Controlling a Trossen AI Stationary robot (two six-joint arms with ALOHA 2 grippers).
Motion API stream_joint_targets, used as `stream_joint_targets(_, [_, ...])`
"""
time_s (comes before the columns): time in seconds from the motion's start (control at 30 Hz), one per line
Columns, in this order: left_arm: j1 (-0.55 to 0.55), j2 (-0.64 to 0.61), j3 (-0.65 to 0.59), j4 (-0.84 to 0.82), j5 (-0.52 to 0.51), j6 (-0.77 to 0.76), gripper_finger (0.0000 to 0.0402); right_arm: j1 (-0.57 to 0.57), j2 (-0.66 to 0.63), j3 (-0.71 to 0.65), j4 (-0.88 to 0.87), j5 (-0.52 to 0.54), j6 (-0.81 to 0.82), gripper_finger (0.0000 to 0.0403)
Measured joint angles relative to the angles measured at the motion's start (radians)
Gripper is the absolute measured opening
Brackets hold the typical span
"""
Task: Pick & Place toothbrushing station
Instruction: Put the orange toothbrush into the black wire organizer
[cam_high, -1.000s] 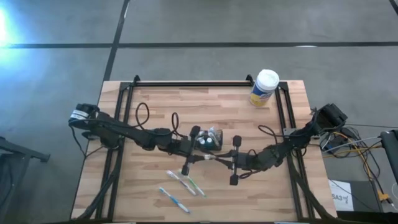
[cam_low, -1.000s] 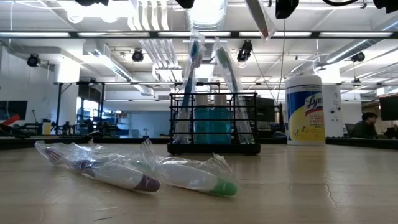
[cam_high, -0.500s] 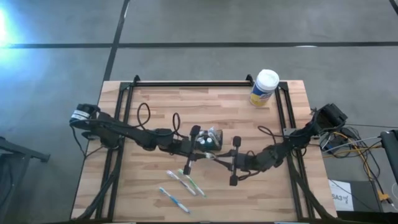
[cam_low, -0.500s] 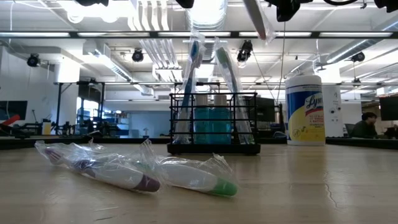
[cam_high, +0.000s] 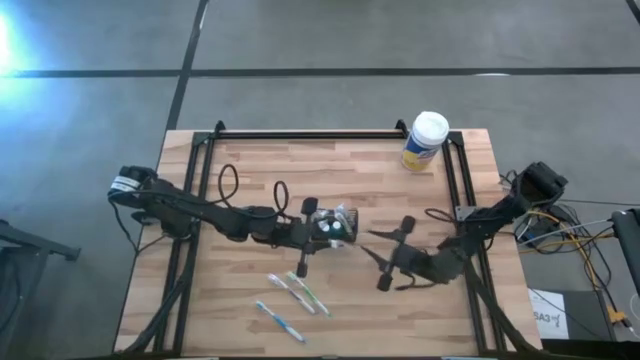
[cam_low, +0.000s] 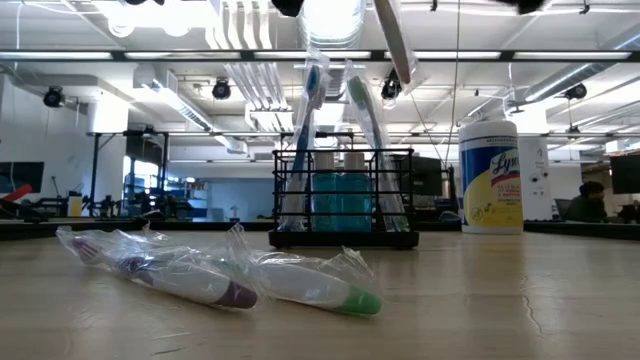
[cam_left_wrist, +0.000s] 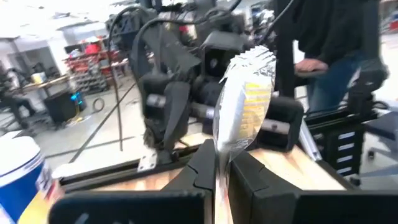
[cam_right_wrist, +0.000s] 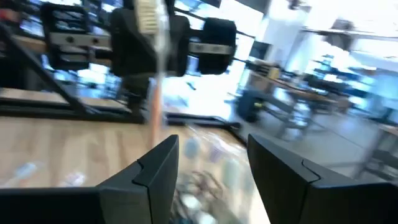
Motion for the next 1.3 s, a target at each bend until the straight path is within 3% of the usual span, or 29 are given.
stream_joint_targets(0.07, [0.0,0.0,0.0,-0.005,-0.025,-0.001,0.0016,0.037,-0.029,-0.016,0.0,0.063,-0.014,0.0185])
stream_joint_targets(0.2, [0.007,0.0,0.0,-0.019,-0.071,-0.005,0.0016,0.098,-0.1,-0.054,0.002,0.085,-0.009,0.0167])
stream_joint_targets(0.4, [0.041,0.011,0.062,-0.126,-0.094,0.001,0.0016,0.181,-0.199,-0.141,-0.001,0.066,-0.025,0.0077])
stream_joint_targets(0.53, [0.055,0.033,0.101,-0.179,-0.094,0.03,0.0016,0.171,-0.341,-0.211,-0.009,-0.15,-0.031,0.0017])
stream_joint_targets(0.6, [0.061,0.04,0.11,-0.203,-0.09,0.033,0.0016,0.141,-0.456,-0.221,-0.112,-0.263,0.037,0.0012])
stream_joint_targets(0.73, [0.078,0.072,0.128,-0.215,-0.083,0.037,0.0016,0.038,-0.664,-0.222,-0.498,-0.604,0.236,0.0008])
stream_joint_targets(0.9, [0.103,0.122,0.15,-0.212,-0.083,0.037,0.0016,-0.094,-0.803,-0.295,-0.475,-0.887,0.302,0.0008])
stream_joint_targets(1.3, [0.124,0.166,0.208,-0.3,-0.08,0.054,0.0016,-0.132,-0.916,-0.454,-0.352,-0.888,0.319,0.0008])
